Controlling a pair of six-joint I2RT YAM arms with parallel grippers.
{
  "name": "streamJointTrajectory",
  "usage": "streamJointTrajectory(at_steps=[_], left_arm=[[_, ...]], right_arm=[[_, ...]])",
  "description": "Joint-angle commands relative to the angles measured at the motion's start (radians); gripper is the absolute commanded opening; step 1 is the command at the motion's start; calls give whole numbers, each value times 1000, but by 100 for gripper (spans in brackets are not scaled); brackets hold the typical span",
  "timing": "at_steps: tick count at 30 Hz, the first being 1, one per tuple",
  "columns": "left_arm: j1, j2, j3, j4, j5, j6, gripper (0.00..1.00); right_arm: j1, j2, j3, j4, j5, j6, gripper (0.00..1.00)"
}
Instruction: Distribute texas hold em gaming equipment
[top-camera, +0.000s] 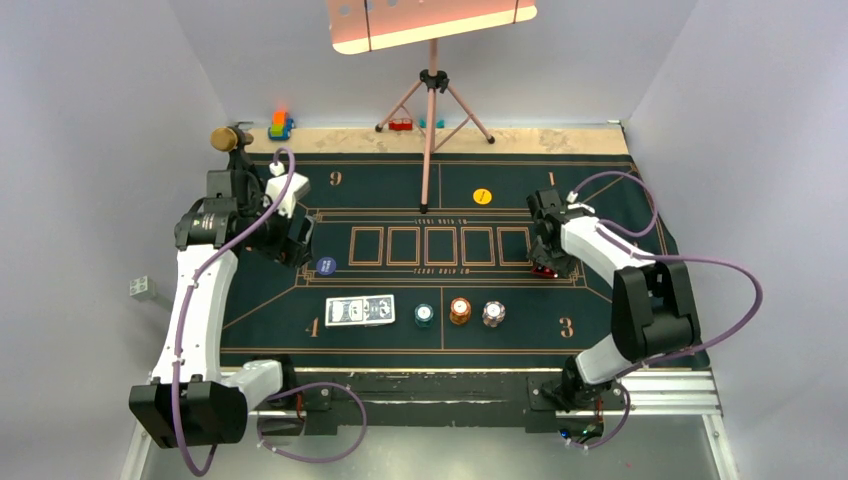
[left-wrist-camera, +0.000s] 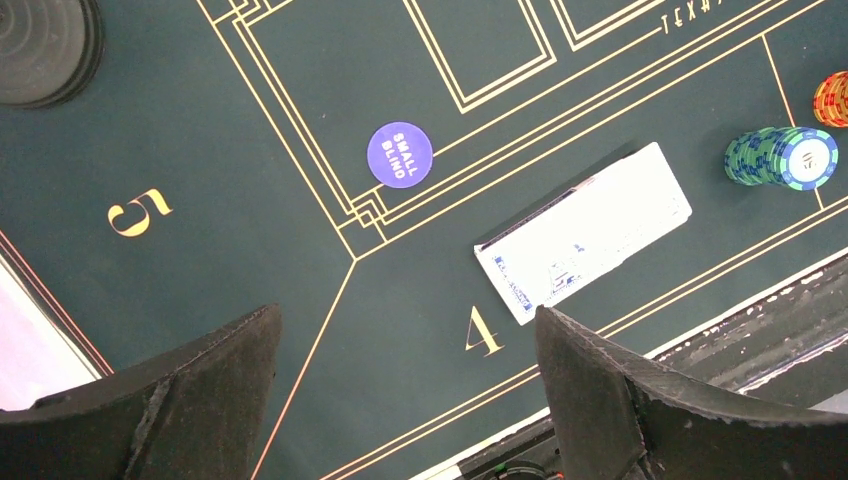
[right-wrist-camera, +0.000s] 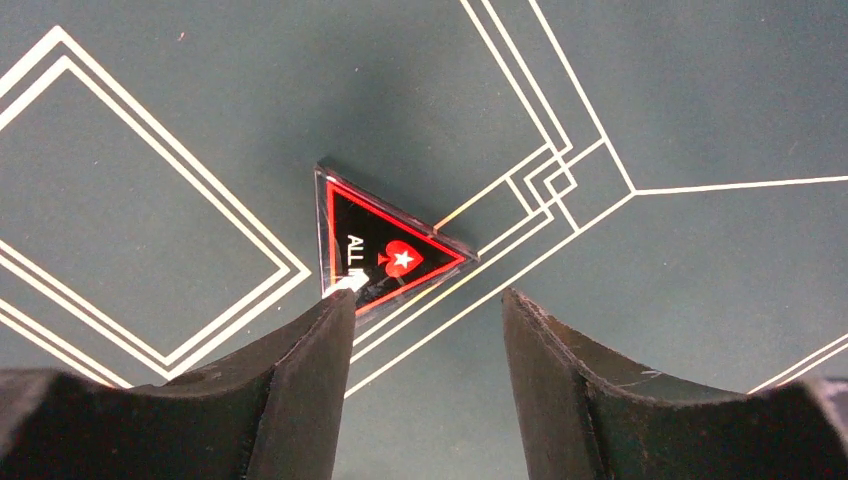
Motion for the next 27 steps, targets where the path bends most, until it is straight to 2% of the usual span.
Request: streamJointTrajectory(at_steps=[1, 3, 4, 7, 10, 13, 18, 27], left_arm=[[6, -21, -13, 17, 27, -2, 100], [6, -30, -19, 17, 34, -14, 100], [7, -32, -21, 17, 36, -20, 100], [6, -41, -26, 11, 39, -32, 100], [6, -46, -30, -7, 45, -25, 100], [6, -54, -38, -6, 41, -30, 100], [5, -62, -49, 5, -4, -32, 98], [6, -71, -65, 20, -43, -49, 100]], right_arm=[[22, -65, 52, -4, -3, -42, 59], [80, -119, 95, 13, -12, -78, 62], [129, -149, 121, 25, -8, -97, 67], [306, -220, 196, 47, 35, -151, 88], [456, -231, 249, 76, 25, -228, 97], [564, -216, 264, 97, -47, -276, 98], [725, -232, 176, 201, -140, -332, 98], [871, -133, 113, 305, -215, -372, 98]])
